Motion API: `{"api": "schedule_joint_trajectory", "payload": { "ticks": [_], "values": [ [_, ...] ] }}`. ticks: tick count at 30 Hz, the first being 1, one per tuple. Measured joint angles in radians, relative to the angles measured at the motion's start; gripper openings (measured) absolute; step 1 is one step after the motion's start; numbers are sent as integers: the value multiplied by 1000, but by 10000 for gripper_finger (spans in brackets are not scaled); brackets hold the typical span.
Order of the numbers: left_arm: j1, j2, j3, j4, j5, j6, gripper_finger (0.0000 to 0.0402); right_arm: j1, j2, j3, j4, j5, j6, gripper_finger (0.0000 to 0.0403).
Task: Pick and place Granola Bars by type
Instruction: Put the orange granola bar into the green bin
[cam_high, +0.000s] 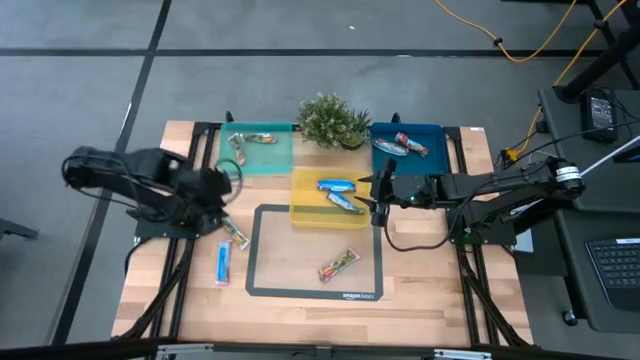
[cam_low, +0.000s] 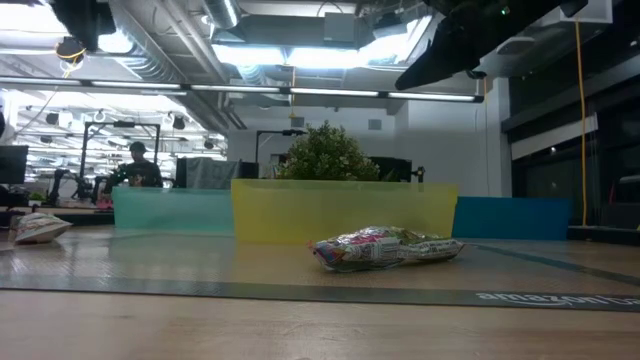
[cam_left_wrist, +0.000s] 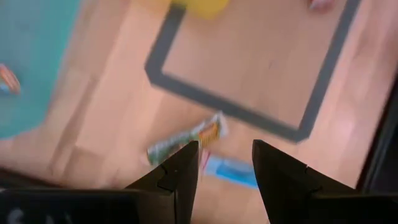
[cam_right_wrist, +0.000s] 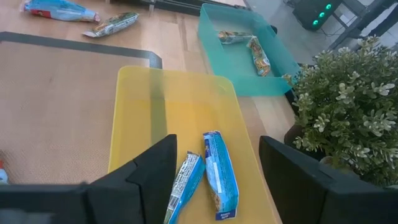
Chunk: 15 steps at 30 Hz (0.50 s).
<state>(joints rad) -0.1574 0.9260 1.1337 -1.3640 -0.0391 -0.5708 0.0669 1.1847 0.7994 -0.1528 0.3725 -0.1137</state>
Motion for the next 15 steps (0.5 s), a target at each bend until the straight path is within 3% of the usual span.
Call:
{"api": "schedule_joint_trajectory", "payload": {
  "ticks": [10, 15],
  "values": [
    [-141, 164, -214, -40, 66, 22, 143, 3, 0, 0, 0, 0, 6, 229],
    [-173, 190, -329, -32, 40, 42, 143, 3, 0, 0, 0, 0, 1, 229]
  ]
}}
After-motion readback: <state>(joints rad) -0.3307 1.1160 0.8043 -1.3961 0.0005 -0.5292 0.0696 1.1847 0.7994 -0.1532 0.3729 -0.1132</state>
